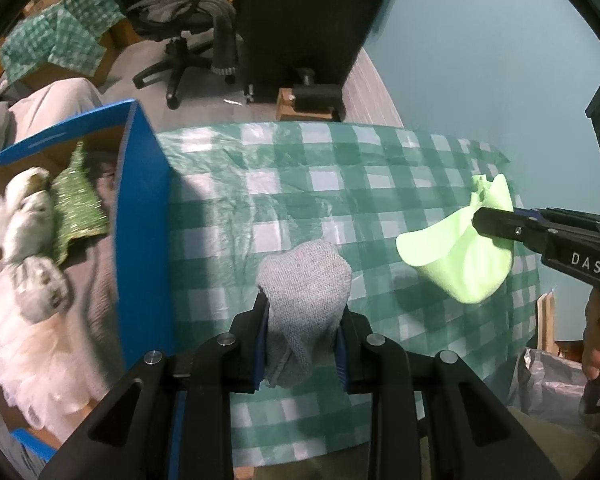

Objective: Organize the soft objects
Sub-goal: 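Lift the grey sock and green cloth with both tools and carry them over the box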

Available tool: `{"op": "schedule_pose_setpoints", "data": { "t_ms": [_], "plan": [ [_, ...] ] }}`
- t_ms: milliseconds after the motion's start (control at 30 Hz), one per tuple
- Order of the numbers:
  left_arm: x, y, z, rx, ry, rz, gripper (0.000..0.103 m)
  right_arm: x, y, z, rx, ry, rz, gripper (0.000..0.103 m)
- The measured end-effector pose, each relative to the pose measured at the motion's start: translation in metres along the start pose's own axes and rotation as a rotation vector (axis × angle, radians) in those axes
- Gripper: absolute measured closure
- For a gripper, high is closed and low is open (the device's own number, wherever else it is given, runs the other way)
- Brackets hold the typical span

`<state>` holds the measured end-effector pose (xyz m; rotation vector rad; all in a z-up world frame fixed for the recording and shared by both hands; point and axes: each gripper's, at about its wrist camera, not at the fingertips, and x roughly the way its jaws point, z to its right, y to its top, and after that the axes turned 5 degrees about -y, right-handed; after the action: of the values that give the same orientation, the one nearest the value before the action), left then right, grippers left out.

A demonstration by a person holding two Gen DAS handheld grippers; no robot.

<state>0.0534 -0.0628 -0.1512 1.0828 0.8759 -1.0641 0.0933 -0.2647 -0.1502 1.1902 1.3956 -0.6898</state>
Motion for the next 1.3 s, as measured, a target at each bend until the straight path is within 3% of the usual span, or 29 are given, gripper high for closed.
{"op": "schedule_pose_setpoints", "data": {
  "t_ms": [633, 1300],
  "plan": [
    [-0.066, -0.021, -0.032, -0.093, 0.019, 0.084, 0.076, -0.035, 0.023, -0.077, -0.124, 0.107, 0.067, 0.094],
    [-0.108, -0.065, -0.119, -0.241, 0.108, 0.113, 0.076, -0.032, 0.029, -0.197, -0.340, 0.228, 0.057, 0.093]
  ]
}}
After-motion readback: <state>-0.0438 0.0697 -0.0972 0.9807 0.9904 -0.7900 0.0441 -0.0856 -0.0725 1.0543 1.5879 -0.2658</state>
